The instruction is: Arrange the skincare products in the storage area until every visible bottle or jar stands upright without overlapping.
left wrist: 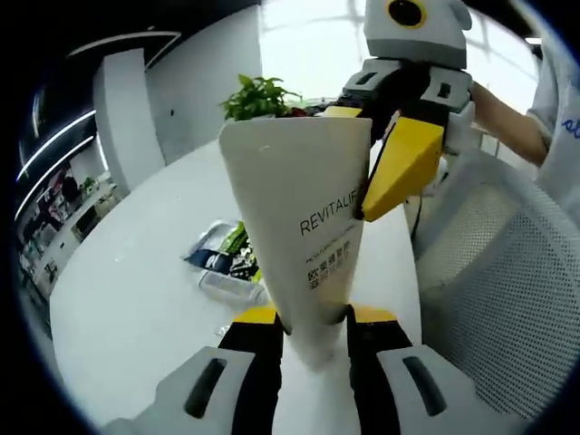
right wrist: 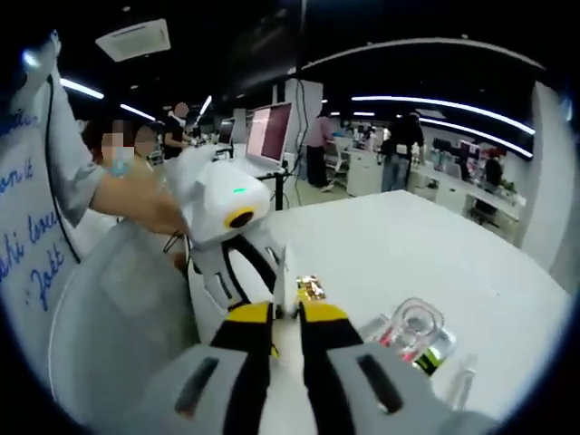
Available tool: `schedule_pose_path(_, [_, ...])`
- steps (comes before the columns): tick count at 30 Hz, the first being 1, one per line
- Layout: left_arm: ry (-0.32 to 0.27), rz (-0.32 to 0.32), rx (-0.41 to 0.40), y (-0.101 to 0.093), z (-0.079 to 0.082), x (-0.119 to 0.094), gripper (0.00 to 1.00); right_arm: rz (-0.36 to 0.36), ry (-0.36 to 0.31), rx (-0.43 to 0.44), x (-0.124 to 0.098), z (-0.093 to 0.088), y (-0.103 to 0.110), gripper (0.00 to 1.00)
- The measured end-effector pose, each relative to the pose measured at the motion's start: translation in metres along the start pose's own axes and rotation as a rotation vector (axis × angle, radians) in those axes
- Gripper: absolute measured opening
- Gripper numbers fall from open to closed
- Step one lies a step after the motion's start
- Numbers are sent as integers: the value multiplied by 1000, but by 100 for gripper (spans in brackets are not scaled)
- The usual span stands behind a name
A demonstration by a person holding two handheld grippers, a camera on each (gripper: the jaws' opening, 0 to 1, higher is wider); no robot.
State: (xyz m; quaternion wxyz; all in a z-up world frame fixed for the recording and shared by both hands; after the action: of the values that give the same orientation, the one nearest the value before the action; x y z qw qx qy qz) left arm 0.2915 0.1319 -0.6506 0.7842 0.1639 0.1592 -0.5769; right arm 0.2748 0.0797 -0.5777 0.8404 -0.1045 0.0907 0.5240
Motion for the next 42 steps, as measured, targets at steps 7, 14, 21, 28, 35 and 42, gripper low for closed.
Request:
schedule_pose_path(7, [8,18,13,-2,-1,-3,24,1,-32,12,4,8,2,10])
schedule_pose_path(14, [43,39,21,3,-11,-9,24,-1,-28,7,10,9,2,11])
schedule_pose_path(21, [63,44,13,2,-18,-7,23,-3,-22,14,10,7,3,13])
schedule_pose_path(28, [79,44,28,5,-20,-3,25,-32,-11,22,3,4,-1,16])
schedule_pose_path(35, [103,38,52,7,-25,0,25,-49,1,40,-2,-1,-2,17])
schedule_pose_path(42, [128,38,73,6,-28,2,24,-65,-3,40,-7,-1,-3,17])
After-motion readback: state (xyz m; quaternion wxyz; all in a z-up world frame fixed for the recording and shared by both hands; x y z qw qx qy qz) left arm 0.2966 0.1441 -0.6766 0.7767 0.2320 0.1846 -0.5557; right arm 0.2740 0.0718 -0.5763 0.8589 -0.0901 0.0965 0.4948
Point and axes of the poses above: the point that each gripper's makers call its tool centre point, and the gripper's own axes: x roughly forward along the fingers, y roughly to its left, z roughly out of its top, the point moved 4 cm from there along -x, roughly backward along the fingers, and after that the axes turned 9 degrees about -y, right-handed, at the moved point
